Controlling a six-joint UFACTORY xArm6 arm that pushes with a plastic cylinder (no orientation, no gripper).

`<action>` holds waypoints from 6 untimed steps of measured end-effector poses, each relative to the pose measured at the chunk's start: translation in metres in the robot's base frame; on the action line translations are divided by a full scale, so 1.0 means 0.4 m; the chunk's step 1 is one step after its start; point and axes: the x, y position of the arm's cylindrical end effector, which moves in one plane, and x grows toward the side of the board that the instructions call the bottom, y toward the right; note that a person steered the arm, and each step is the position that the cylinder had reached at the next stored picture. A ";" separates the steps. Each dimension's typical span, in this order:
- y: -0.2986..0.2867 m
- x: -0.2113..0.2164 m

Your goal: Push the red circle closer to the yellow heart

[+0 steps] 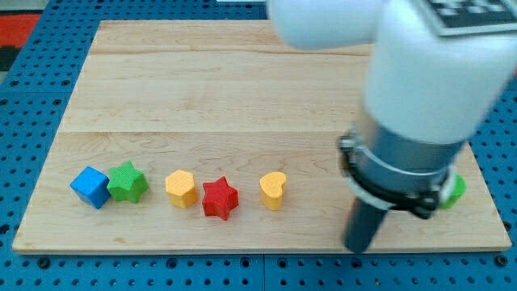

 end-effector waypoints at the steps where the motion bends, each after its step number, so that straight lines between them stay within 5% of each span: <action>1: 0.085 -0.021; 6: -0.066 -0.131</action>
